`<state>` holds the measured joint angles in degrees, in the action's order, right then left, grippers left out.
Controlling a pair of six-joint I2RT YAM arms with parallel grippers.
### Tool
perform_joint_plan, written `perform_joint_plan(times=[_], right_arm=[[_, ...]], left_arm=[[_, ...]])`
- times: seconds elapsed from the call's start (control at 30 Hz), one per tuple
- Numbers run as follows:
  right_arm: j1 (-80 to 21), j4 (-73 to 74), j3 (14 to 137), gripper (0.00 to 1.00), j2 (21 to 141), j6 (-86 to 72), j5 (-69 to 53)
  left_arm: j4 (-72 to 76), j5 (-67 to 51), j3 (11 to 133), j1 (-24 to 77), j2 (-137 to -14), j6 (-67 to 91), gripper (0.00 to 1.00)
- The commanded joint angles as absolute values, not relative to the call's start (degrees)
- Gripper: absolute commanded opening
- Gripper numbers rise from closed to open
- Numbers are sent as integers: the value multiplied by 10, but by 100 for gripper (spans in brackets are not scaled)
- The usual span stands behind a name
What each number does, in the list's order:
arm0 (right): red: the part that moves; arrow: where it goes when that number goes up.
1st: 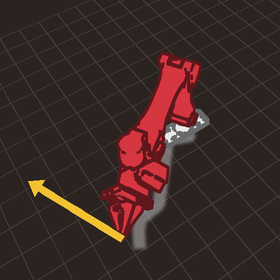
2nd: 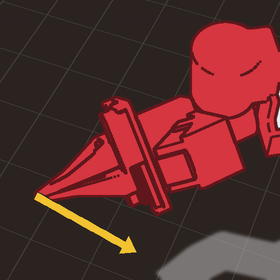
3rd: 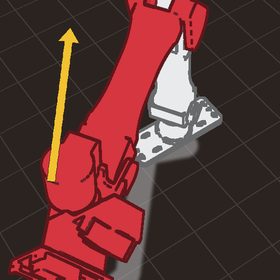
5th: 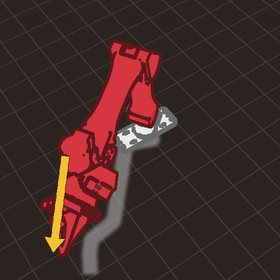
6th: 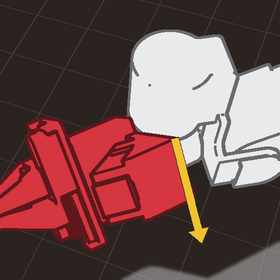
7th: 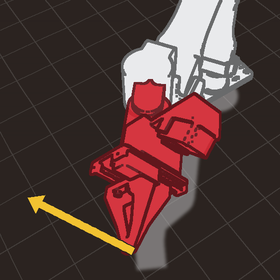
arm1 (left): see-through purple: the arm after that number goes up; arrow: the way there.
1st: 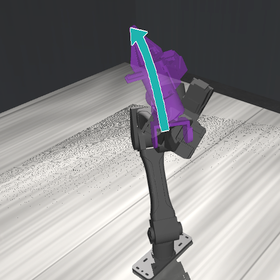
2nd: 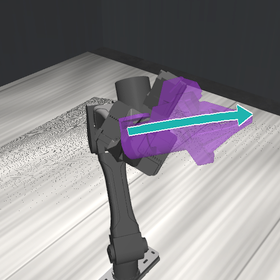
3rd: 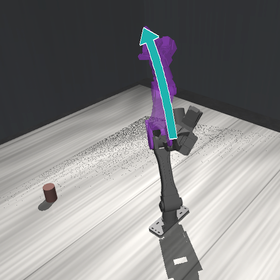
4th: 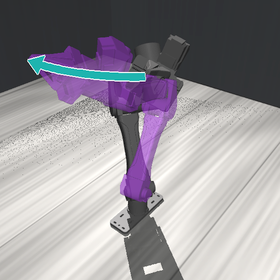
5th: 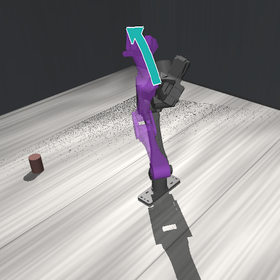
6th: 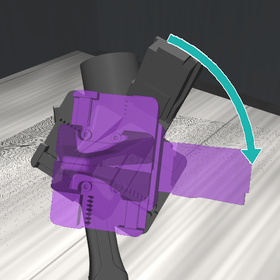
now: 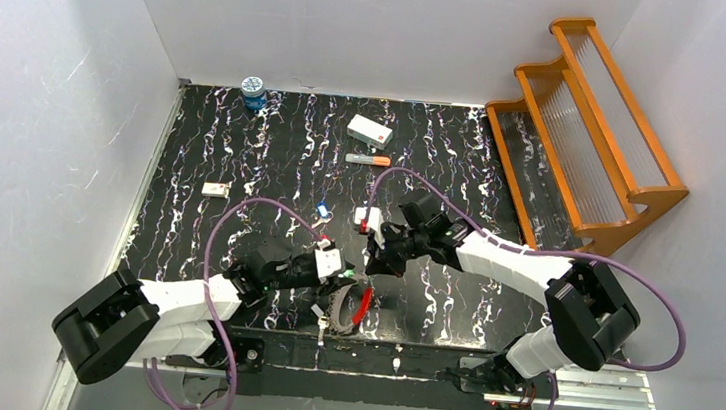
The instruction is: Put the keys on the keyring
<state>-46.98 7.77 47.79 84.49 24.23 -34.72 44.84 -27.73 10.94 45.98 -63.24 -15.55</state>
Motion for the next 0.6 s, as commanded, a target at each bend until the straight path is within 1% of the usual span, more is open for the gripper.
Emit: perform_joint_plan(times=[0.0,0.3,0.43,0.57], right_arm=[[-476,93,516,1,853,253,-380],[-480,103,527,1,863,255,-411],[-480,109,529,1,866,256,-413],[-481,110,529,1,867,256,-416]], left_arm=[[445,-285,131,464,-645,-166,32],[445,-276,146,471,-674,-173,30],[445,-269,147,473,-679,-177,26],[445,-263,148,475,-683,-183,19]])
